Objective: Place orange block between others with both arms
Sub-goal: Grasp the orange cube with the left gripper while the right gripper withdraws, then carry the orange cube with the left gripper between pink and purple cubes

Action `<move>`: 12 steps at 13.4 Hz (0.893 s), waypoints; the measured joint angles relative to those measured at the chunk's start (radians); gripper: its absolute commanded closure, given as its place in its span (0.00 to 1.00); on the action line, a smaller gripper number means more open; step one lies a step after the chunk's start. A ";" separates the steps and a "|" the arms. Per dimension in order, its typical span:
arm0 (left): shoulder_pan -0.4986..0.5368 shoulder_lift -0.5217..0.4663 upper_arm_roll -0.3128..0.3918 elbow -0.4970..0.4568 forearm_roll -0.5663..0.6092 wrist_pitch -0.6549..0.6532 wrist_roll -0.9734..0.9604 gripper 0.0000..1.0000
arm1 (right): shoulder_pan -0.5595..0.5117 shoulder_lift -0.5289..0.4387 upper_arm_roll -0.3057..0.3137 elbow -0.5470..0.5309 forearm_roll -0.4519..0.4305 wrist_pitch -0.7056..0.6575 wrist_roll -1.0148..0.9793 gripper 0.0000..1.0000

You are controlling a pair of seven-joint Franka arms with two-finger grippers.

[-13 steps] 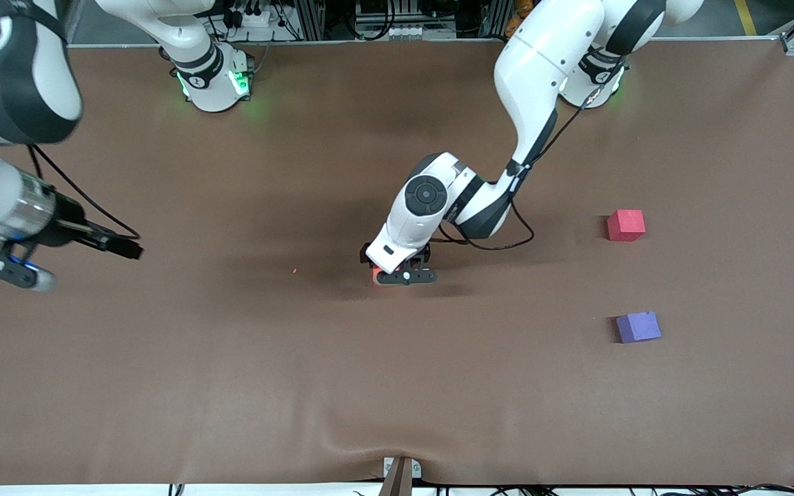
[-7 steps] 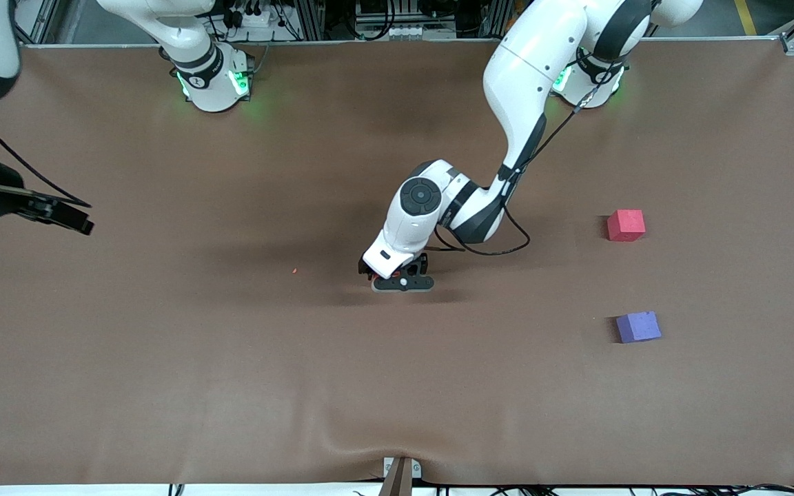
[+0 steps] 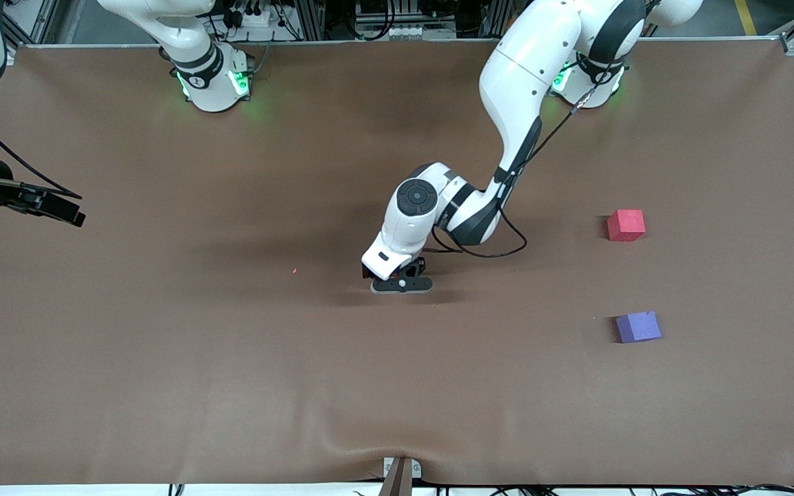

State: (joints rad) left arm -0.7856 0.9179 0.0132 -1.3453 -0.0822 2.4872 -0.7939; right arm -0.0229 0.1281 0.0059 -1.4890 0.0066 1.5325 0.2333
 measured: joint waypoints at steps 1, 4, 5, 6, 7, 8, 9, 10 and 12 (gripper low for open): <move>0.002 -0.005 0.007 0.007 0.000 -0.038 0.000 1.00 | 0.000 0.000 0.000 0.000 0.000 -0.001 0.000 0.00; 0.052 -0.060 0.053 0.024 0.001 -0.189 -0.002 1.00 | 0.000 0.000 0.000 0.000 -0.001 -0.009 -0.004 0.00; 0.089 -0.086 0.062 0.025 0.006 -0.240 -0.002 1.00 | 0.000 0.000 0.000 0.000 -0.001 -0.011 -0.013 0.00; 0.134 -0.109 0.064 0.024 0.025 -0.289 -0.001 1.00 | 0.000 0.000 -0.001 0.000 -0.001 -0.012 -0.026 0.00; 0.181 -0.125 0.064 0.023 0.053 -0.331 0.008 1.00 | 0.000 0.000 -0.005 0.000 -0.002 -0.012 -0.042 0.00; 0.224 -0.134 0.064 0.021 0.076 -0.366 0.022 1.00 | -0.001 0.000 -0.010 0.000 -0.002 -0.012 -0.061 0.00; 0.261 -0.137 0.064 0.019 0.089 -0.399 0.037 1.00 | -0.001 0.000 -0.016 0.000 -0.002 -0.012 -0.075 0.00; 0.291 -0.137 0.063 0.016 0.097 -0.431 0.056 1.00 | -0.001 0.000 -0.019 0.000 -0.002 -0.013 -0.083 0.00; 0.339 -0.138 0.063 0.000 0.141 -0.468 0.090 1.00 | -0.001 0.000 -0.021 0.000 -0.002 -0.013 -0.087 0.00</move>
State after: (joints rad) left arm -0.4468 0.7803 0.0765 -1.3449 0.0588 2.0192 -0.7042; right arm -0.0243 0.1281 -0.0148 -1.4889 0.0047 1.5196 0.1462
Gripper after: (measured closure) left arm 0.436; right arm 0.000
